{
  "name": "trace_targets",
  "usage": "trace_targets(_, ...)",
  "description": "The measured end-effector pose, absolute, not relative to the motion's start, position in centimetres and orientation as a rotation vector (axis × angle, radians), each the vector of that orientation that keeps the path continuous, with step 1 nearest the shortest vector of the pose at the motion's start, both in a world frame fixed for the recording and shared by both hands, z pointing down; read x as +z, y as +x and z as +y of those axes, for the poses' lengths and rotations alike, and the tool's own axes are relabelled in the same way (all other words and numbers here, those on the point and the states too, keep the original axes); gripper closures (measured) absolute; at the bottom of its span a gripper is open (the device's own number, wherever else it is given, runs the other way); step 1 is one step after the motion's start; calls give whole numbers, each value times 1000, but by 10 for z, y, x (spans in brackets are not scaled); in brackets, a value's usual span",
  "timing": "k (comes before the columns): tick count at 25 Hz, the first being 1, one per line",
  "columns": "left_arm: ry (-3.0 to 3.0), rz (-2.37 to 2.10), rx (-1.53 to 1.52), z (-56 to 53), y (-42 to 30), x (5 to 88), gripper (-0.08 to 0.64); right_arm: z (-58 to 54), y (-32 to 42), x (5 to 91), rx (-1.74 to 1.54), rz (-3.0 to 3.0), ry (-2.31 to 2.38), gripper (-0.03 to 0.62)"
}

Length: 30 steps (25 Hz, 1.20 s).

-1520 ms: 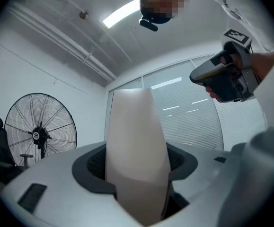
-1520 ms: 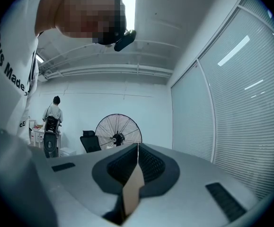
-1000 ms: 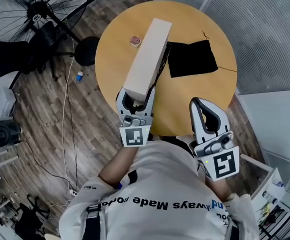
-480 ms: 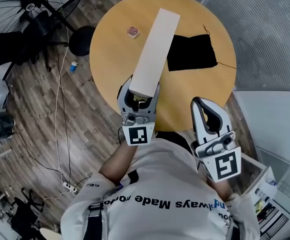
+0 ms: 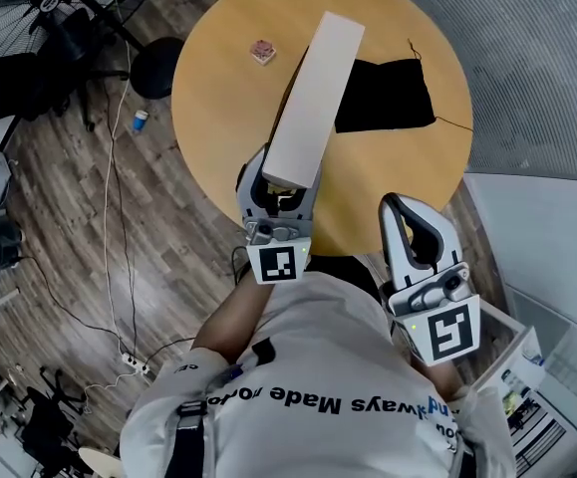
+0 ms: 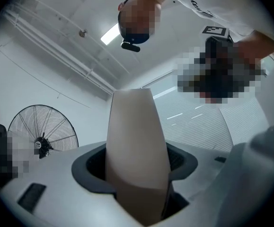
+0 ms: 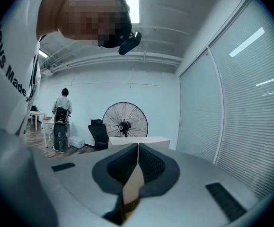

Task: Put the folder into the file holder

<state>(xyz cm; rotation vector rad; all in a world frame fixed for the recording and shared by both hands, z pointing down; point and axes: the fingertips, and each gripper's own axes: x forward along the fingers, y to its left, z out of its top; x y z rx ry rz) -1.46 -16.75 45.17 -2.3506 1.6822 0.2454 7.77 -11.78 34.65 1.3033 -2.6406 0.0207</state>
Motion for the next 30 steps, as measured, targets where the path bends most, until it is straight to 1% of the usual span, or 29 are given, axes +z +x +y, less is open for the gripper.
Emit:
trace_targets(10,-2336,1663,240,-162,-9,453,264,-122,80,355,45,-2633,1313,561)
trace_targets(16,-2289,1588,273,-158,0,435,264,-123,81,357,57,-2619,1325,561)
trace_targets(30,-2311,1637,222,-166,1,464,264,-121,84,365,88,-2615,1327,561)
